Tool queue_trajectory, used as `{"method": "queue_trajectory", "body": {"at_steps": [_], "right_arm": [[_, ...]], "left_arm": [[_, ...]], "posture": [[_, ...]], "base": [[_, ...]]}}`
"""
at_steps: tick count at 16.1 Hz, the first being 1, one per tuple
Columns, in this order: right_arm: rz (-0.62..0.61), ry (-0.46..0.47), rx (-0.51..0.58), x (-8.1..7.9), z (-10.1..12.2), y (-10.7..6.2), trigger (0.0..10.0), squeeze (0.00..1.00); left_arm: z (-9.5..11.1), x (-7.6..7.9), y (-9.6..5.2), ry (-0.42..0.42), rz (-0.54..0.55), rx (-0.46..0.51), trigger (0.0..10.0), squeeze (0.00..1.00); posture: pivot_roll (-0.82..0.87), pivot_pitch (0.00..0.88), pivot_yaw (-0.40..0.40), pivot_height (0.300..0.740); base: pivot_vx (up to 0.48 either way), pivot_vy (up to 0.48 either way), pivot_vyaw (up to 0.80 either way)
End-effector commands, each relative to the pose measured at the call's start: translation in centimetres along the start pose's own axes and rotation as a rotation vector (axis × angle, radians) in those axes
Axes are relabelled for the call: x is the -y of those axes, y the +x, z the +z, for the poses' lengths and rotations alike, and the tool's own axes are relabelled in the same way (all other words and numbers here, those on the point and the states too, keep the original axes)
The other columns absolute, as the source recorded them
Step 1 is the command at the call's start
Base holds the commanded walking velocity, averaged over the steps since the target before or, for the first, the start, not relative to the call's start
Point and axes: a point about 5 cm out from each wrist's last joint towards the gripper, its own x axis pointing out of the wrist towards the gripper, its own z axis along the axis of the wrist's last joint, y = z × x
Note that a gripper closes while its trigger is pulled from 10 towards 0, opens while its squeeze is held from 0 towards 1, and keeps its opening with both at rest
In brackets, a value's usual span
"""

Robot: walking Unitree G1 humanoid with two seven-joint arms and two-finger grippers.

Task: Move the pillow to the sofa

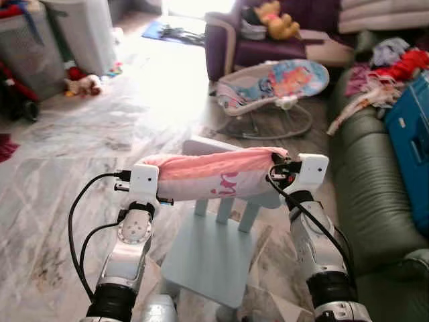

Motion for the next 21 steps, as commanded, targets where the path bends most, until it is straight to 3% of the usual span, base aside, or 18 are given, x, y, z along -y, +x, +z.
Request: {"method": "queue_trajectory", "body": {"at_steps": [1,2,4,7,10,16,21], "right_arm": [[-0.04,-0.001,0.029,0.8,0.9,-0.1,10.0,0.0],[-0.049,0.001,0.022,0.9,0.9,-0.2,10.0,0.0],[-0.018,-0.048,0.028,0.8,1.4,-0.3,10.0,0.0],[-0.046,-0.019,0.014,1.2,1.1,-0.8,10.0,0.0],[-0.063,-0.004,0.0,1.3,0.9,-1.2,10.0,0.0],[-0.072,-0.005,-0.022,1.7,0.6,-1.6,10.0,0.0],[-0.074,-0.005,-0.039,1.7,0.3,-2.1,10.0,0.0]], "left_arm": [[1.1,0.7,0.4,0.043,-0.028,0.048,10.0,0.0],[1.6,0.9,0.5,0.042,-0.055,0.091,10.0,0.0],[2.2,0.8,0.5,-0.04,-0.099,0.103,10.0,0.0],[2.1,1.3,-0.4,-0.074,-0.108,0.098,10.0,0.0],[1.8,2.1,-1.0,-0.085,-0.15,0.096,10.0,0.0],[1.7,1.9,-0.9,-0.093,-0.143,0.08,10.0,0.0],[1.6,2.4,-1.4,-0.12,-0.17,0.067,10.0,0.0]], "posture": [[0.01,0.0,-0.039,0.74],[0.01,0.0,-0.042,0.74],[0.01,0.0,-0.043,0.74],[-0.01,0.0,-0.022,0.74],[-0.01,0.0,-0.02,0.74],[-0.02,0.0,-0.022,0.74],[-0.02,0.0,-0.025,0.74]], "base": [[0.0,0.0,0.0],[0.0,0.0,0.0],[0.0,0.0,0.0],[0.0,0.0,0.0],[0.0,0.0,0.0],[0.0,0.0,-0.07],[0.0,0.0,-0.55]]}}
